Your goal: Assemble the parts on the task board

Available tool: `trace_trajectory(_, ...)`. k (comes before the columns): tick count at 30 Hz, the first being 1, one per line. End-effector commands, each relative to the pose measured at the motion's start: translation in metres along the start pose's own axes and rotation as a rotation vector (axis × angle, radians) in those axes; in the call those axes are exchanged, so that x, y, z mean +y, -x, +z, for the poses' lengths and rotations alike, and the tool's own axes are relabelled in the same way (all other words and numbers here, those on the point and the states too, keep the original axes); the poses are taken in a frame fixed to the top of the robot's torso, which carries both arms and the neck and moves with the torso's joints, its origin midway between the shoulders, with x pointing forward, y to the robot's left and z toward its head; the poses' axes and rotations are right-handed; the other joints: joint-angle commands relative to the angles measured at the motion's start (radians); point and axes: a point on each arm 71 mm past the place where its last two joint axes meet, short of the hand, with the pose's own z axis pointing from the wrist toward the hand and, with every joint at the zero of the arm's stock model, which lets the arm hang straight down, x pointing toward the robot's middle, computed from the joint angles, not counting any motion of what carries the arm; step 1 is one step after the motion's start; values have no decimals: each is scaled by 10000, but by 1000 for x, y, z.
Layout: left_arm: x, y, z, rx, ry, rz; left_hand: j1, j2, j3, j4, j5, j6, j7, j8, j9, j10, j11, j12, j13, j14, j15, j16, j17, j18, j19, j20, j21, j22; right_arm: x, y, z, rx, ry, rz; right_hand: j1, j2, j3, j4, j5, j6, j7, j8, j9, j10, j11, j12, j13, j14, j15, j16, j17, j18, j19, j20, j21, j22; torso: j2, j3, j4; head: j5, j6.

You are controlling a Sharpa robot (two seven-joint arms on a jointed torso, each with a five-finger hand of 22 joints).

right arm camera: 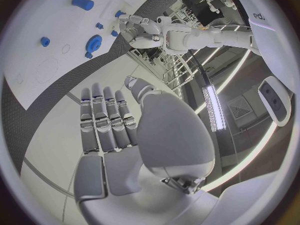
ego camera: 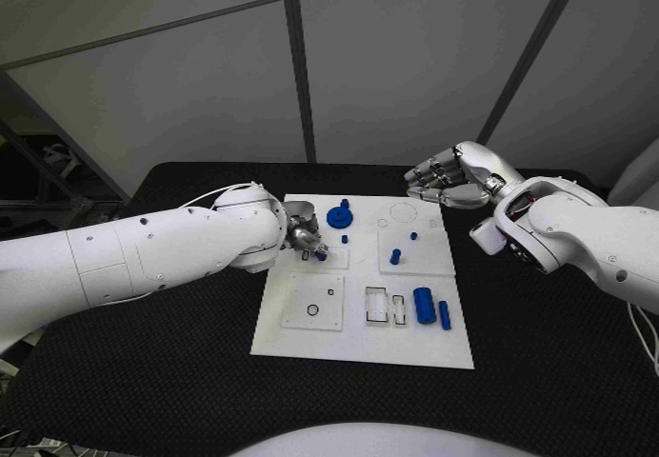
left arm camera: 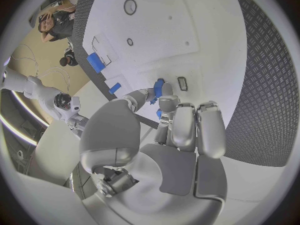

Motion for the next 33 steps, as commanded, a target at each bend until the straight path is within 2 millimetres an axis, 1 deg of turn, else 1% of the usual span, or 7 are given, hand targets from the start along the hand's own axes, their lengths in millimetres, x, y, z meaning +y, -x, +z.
trace_trajectory(1,0,-4,1,276,71,154,-134,16,660,-889,-25,16,-64,-12,-43,397,-334,59,36,258,-97,-48,7,-1420,48,-26,25,326,2,0,0,51,97,-6,-74,-11,-77,-1,54,-24,69,-37,-8,-32,37,-32,2,-58,-20,-33,-16,53,9,80,-43,-16,-2,4,-4,1,-7)
trace_trajectory(3,-1,-4,2,291,72,163,-150,46,493,-824,-22,54,-76,-32,-63,412,-339,101,75,260,-106,-47,11,-1426,62,-38,31,348,2,0,0,55,94,-5,-68,-4,-76,-6,81,-28,68,-37,-8,-36,36,-33,2,-61,-20,-33,-23,54,15,82,-54,-23,0,7,-3,-8,-8)
trace_trajectory(8,-2,-4,3,332,73,189,-192,111,154,-674,-17,157,-99,-77,-113,459,-356,213,179,263,-124,-46,17,-1438,96,-53,49,396,2,0,0,61,92,-3,-68,-4,-76,-6,82,-28,68,-37,-8,-36,36,-33,2,-61,-20,-33,-24,54,15,82,-54,-24,-3,-1,3,-21,-20)
trace_trajectory(20,-2,-4,4,374,82,218,-251,172,-114,-526,-11,253,-118,-112,-155,502,-372,304,263,266,-135,-44,23,-1449,129,-66,70,445,1,0,0,55,76,-7,-72,8,-82,-6,160,-36,71,-36,-8,-42,39,-35,2,-64,-18,-32,-41,54,33,84,-80,-42,3,-4,5,-38,-32)
trace_trajectory(23,-2,-4,5,382,98,222,-255,186,-153,-504,-10,273,-125,-116,-161,517,-375,338,298,266,-137,-44,24,-1452,138,-69,77,459,1,1,0,51,70,-9,-74,10,-85,-6,189,-38,72,-36,-8,-44,40,-35,2,-65,-17,-31,-48,55,39,84,-89,-49,-3,-10,9,-45,-38)
trace_trajectory(29,-1,-4,5,409,123,237,-330,209,-525,-339,-21,399,-154,-148,-204,581,-398,452,402,271,-156,-40,34,-1467,181,-84,109,524,1,1,0,52,67,-10,-76,12,-89,-7,226,-41,72,-35,-8,-45,40,-35,3,-66,-17,-31,-56,55,47,84,-101,-58,-3,-8,18,-48,-44)
trace_trajectory(33,0,-4,5,443,133,256,-360,222,-732,-254,-22,461,-167,-165,-225,613,-409,516,463,273,-162,-39,38,-1473,200,-93,121,552,1,1,0,53,63,-10,-76,12,-89,-7,226,-41,72,-35,-8,-45,40,-35,3,-66,-17,-31,-56,55,47,84,-101,-58,-5,-7,13,-40,-59)
